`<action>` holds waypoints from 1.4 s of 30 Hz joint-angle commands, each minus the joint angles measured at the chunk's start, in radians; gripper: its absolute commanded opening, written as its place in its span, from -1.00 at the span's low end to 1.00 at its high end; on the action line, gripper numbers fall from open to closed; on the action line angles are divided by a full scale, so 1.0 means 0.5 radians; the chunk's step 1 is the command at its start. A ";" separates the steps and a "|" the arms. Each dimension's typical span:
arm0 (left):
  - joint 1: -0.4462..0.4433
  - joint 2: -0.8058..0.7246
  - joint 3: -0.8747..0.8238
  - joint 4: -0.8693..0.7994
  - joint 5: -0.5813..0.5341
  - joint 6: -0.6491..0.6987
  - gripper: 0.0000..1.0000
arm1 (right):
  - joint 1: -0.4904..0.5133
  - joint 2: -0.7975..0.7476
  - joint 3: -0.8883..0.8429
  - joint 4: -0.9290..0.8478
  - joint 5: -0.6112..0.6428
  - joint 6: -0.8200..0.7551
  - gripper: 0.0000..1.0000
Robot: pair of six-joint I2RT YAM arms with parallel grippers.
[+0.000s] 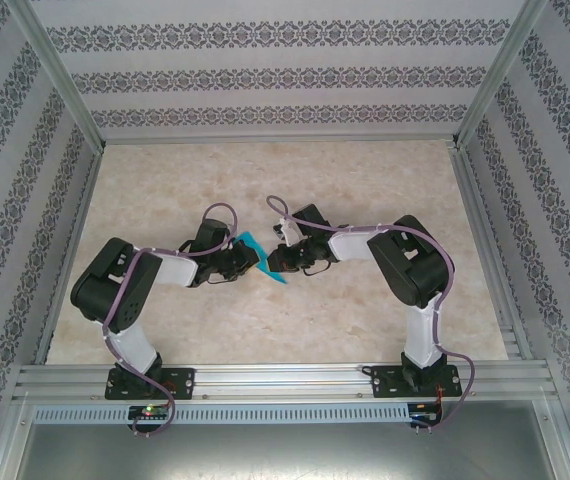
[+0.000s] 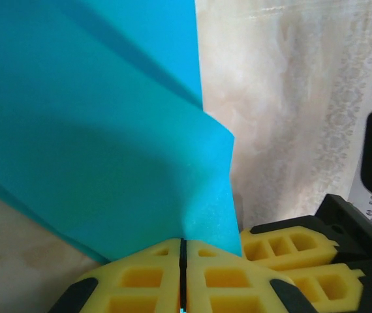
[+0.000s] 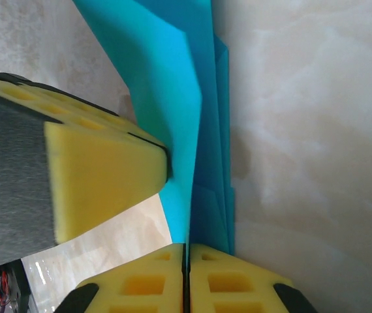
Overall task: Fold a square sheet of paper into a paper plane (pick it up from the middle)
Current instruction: Fold the wing for the fifth time at the center of the table.
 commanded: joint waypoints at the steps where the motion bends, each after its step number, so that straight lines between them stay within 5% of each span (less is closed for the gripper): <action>1: -0.018 0.043 0.025 -0.029 -0.035 0.009 -0.78 | 0.007 0.044 0.014 -0.053 0.032 -0.045 -0.78; 18: -0.018 0.037 -0.004 -0.063 -0.042 0.033 -0.79 | -0.034 -0.141 0.032 -0.359 -0.106 -0.032 -0.58; 34: -0.018 0.037 -0.006 -0.059 -0.038 0.025 -0.78 | -0.026 0.011 0.113 -0.536 0.007 -0.218 -0.85; 42: -0.018 0.037 -0.001 -0.087 -0.052 0.032 -0.79 | -0.057 -0.135 0.131 -0.611 0.009 -0.234 -0.63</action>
